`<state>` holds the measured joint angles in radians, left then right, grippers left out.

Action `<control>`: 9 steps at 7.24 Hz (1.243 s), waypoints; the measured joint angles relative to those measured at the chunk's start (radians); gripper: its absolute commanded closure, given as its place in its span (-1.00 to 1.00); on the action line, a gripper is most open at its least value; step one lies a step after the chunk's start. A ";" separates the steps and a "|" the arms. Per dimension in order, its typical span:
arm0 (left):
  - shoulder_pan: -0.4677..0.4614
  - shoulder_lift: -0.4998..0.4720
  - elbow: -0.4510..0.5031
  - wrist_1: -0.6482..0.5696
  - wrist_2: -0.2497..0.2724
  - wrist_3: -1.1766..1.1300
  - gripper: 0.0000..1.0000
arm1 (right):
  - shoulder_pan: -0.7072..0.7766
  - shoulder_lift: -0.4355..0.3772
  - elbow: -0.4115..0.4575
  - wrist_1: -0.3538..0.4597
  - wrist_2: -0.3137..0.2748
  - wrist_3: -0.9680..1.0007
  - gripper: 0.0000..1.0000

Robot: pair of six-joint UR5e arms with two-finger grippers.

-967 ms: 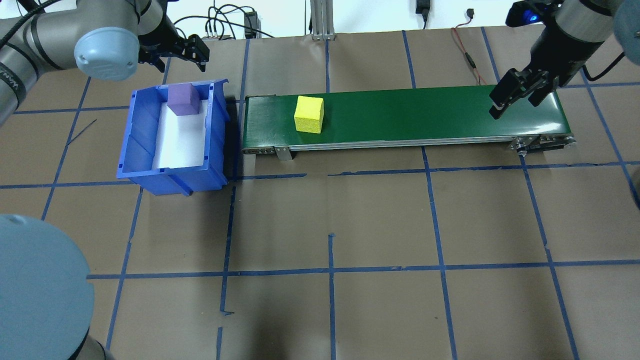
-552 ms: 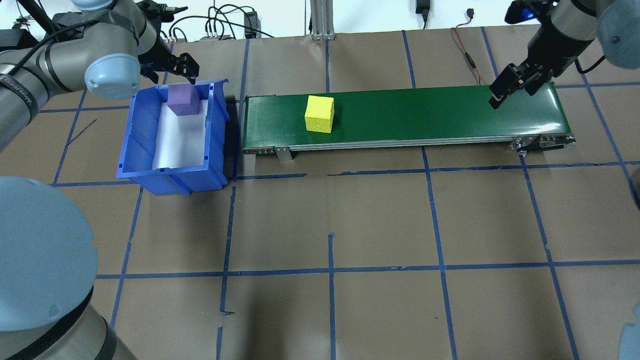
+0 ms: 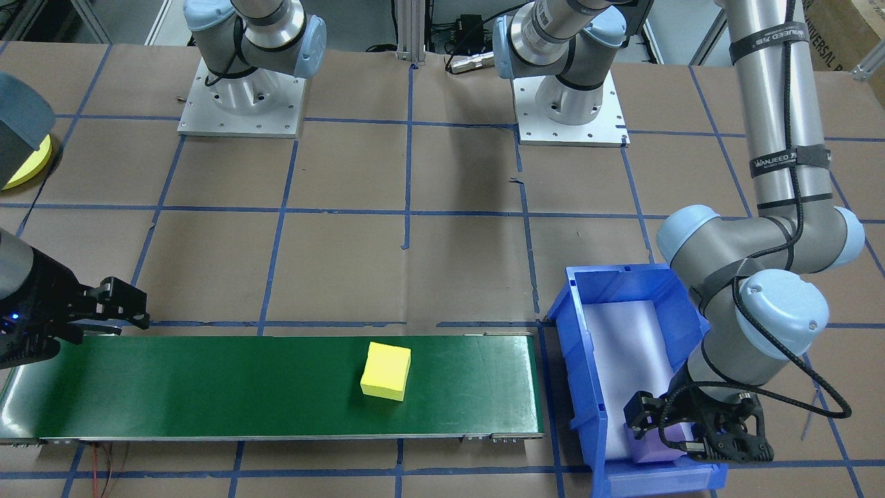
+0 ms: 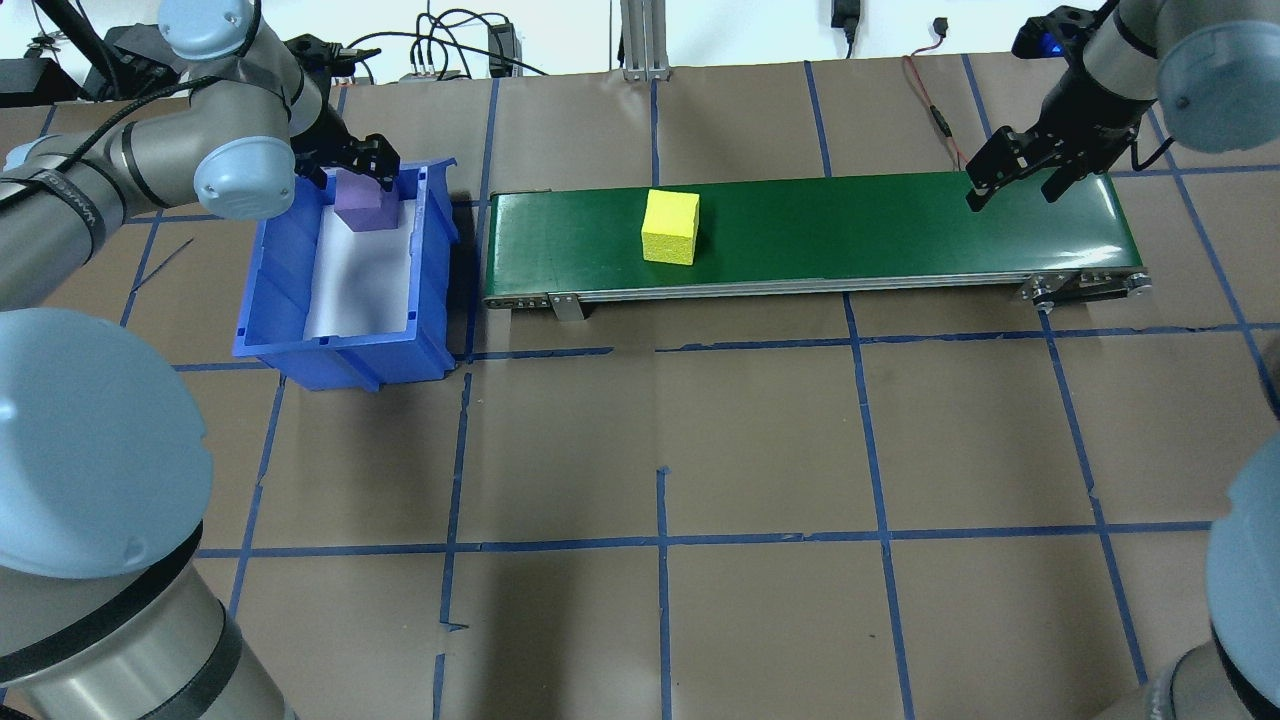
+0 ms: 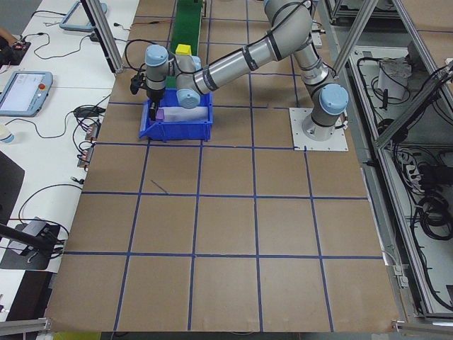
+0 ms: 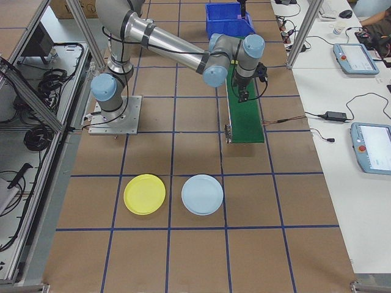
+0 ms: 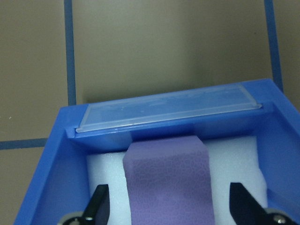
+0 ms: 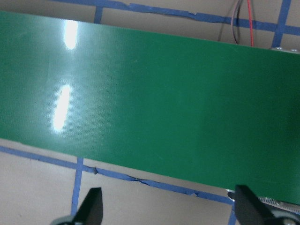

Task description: Move block left to right into plate

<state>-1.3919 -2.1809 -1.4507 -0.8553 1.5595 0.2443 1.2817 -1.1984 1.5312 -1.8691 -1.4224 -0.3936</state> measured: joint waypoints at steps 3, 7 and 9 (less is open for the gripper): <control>0.001 -0.030 0.004 0.037 -0.004 0.001 -0.81 | 0.000 0.041 -0.027 -0.028 0.094 0.248 -1.00; 0.001 -0.048 0.002 0.043 0.002 0.001 -0.33 | -0.018 0.109 -0.082 -0.030 0.215 0.286 -1.00; 0.001 -0.049 0.002 0.039 0.002 -0.007 -0.27 | -0.055 0.129 -0.086 -0.029 0.235 0.259 -1.00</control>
<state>-1.3913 -2.2299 -1.4487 -0.8160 1.5616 0.2374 1.2264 -1.0692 1.4455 -1.8983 -1.1874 -0.1345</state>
